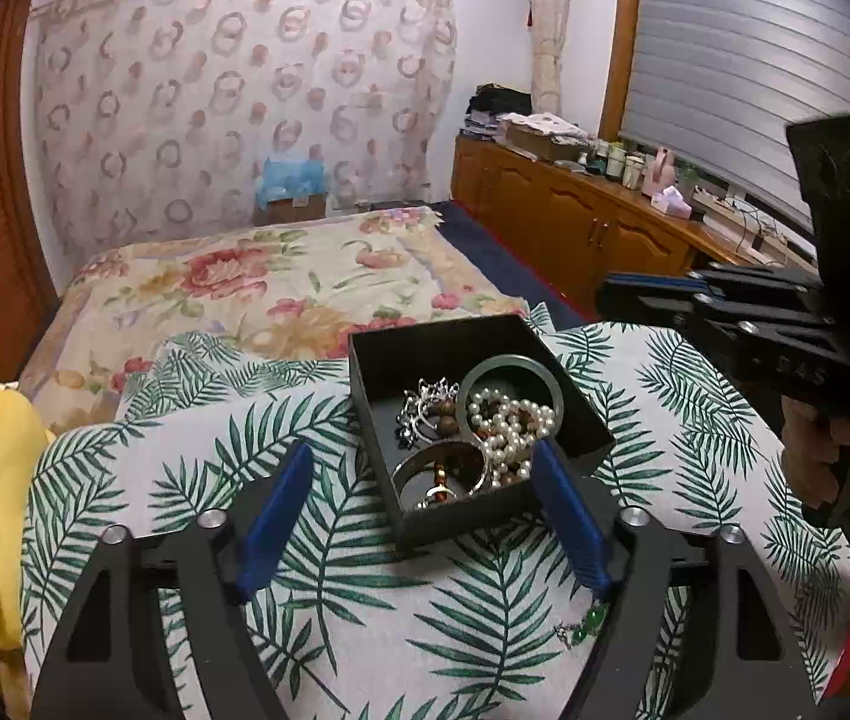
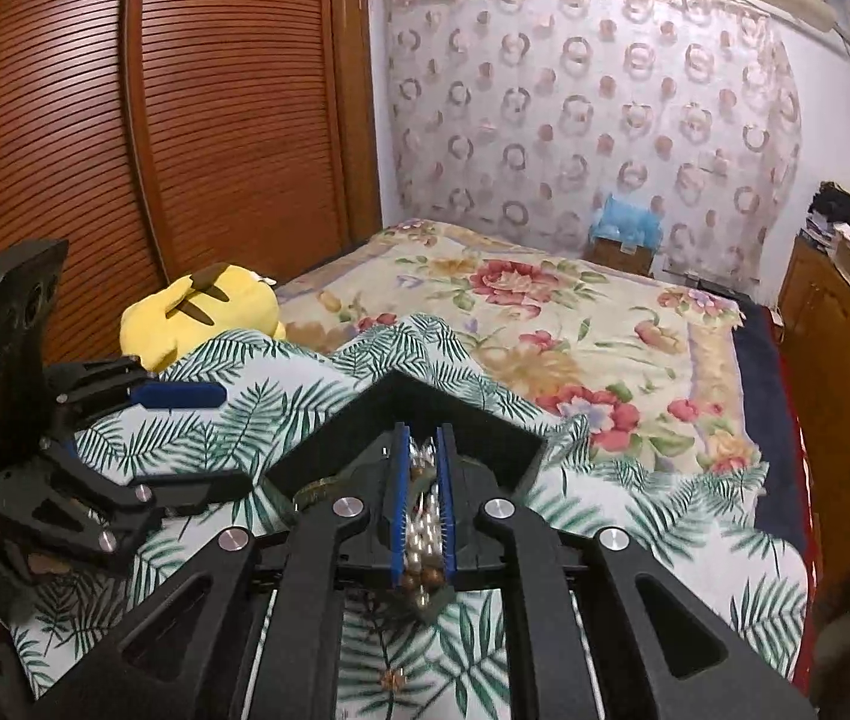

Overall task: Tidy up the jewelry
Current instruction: 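Lower the ring and pearls into the black box and open both tools, then grasp the small gold flower charm with the right tool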

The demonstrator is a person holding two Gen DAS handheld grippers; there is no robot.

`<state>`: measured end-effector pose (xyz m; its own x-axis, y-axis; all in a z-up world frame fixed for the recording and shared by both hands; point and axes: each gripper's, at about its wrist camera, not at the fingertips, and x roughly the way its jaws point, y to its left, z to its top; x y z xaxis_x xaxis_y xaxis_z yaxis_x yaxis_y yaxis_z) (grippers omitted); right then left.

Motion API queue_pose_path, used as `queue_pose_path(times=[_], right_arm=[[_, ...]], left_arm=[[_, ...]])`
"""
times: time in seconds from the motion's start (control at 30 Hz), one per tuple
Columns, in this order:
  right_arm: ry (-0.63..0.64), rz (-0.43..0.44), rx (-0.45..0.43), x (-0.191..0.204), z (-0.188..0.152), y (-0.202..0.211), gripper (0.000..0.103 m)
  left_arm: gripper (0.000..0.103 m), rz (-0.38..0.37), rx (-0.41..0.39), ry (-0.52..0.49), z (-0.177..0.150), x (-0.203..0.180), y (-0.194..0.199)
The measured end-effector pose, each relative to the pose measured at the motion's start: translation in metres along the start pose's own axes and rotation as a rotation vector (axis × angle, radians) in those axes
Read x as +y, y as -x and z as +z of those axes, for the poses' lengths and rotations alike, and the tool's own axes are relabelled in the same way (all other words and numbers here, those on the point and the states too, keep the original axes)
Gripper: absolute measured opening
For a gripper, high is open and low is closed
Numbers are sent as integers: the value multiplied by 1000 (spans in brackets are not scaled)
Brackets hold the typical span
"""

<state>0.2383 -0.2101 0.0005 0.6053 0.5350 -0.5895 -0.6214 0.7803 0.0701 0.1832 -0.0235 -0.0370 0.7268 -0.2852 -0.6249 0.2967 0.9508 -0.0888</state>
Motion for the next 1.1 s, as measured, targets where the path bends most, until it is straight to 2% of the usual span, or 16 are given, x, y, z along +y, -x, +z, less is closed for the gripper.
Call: queue_pose_path(times=[0.1,0.33,0.47,0.63,0.8,0.83,0.9,1.1], right_arm=[[-12,-5,17,-2,-18,8,28],[-5,-12,144,2,-74,5,28],[7,6,215,7,-94,-7,28],[29,26,264,16,-105,-23,28],[54,4,278,20,-108,-32,28],[54,-2,280,18,-107,-33,26],[57,-15,274,18,-108,-33,16],[38,-19,256,9,-113,-23,15]], left_arm=[[77,-5,9,2,-4,-2,2],[78,-26,48,-11,-28,-17,1],[78,-37,79,-19,-42,-25,-2],[78,-49,112,-30,-55,-33,-5],[78,-72,148,-36,-64,-41,-9],[78,-75,155,-37,-66,-43,-11],[78,-80,171,-43,-69,-48,-15],[76,-76,213,-77,-75,-62,-28]])
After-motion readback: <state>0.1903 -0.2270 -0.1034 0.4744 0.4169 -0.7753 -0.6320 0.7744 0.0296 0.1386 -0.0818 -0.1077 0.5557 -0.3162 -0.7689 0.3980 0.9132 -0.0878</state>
